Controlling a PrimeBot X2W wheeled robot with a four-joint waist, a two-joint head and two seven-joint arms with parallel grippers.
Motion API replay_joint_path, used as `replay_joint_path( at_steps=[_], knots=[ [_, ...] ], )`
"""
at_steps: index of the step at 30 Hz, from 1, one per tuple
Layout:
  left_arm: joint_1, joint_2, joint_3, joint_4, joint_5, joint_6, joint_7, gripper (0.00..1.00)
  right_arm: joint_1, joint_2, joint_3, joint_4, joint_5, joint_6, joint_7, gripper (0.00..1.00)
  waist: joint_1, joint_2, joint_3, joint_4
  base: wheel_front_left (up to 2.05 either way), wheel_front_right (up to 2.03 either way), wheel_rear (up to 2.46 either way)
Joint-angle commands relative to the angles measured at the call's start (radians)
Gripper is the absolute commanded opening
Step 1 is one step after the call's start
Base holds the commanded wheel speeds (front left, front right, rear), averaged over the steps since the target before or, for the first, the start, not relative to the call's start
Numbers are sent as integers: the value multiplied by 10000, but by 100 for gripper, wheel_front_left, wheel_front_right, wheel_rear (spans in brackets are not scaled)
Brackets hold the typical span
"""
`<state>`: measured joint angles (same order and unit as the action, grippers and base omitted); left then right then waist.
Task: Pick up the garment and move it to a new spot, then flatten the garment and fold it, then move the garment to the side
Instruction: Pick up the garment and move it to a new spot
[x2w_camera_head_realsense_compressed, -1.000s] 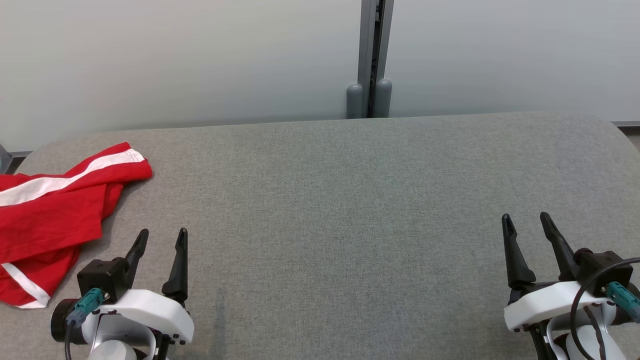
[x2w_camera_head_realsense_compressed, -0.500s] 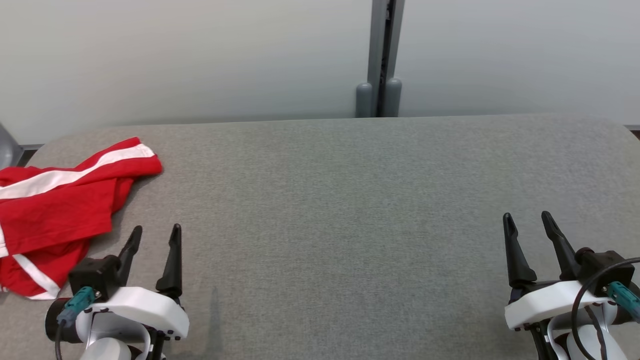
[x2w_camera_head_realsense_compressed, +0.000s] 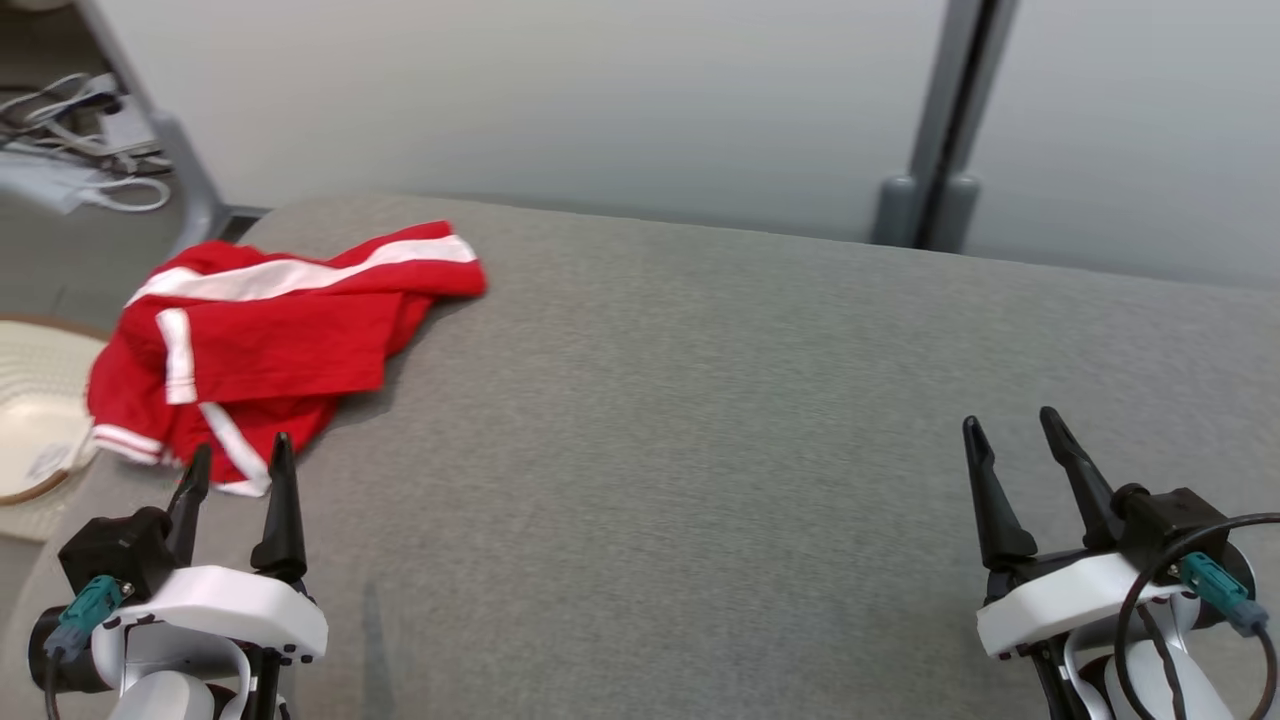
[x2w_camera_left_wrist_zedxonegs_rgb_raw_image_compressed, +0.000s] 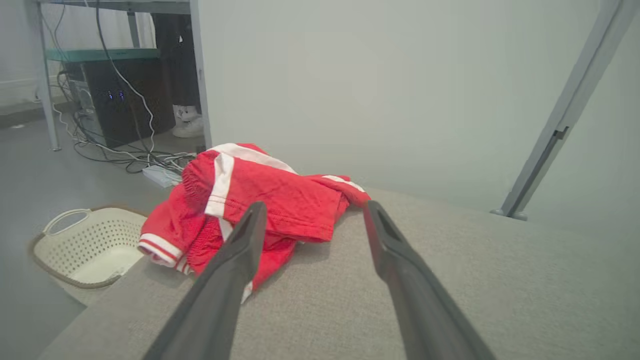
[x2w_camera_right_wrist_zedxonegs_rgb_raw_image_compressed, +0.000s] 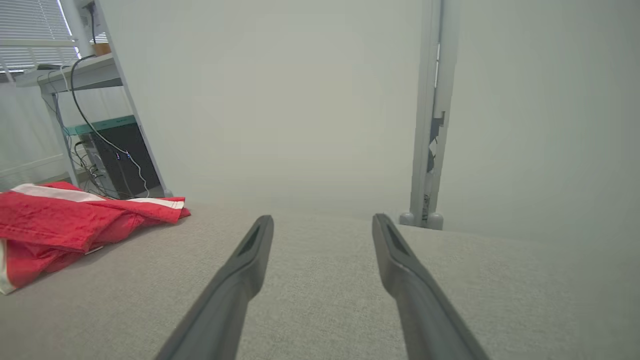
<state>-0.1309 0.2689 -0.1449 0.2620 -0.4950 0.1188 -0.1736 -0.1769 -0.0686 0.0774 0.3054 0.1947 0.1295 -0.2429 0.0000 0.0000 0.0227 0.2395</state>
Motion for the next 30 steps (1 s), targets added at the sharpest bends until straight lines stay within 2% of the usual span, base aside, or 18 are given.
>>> replay_joint_path(
  at_steps=[1, 7, 12, 30],
  knots=[
    [3, 53, 48, -18, -46, 48, -29, 100, -16, -30, 26, -50, 43, 22, 41, 100, 0, 0, -7, 647, 0, 0, 0],
    [212, 131, 212, -12, -183, 142, -126, 100, 47, 8, 265, -127, 136, 22, 133, 100, 0, 0, -80, 1748, 0, 0, 0],
    [271, 156, 262, -55, -239, 186, -167, 100, -13, 25, 392, -77, 174, 22, 163, 100, 0, 0, -115, 2352, 0, 0, 0],
    [273, 145, 96, -492, -207, 449, -19, 100, -79, -4, 426, 57, 84, 22, 82, 100, 0, 0, -55, 2824, 0, 0, 0]
  ],
)
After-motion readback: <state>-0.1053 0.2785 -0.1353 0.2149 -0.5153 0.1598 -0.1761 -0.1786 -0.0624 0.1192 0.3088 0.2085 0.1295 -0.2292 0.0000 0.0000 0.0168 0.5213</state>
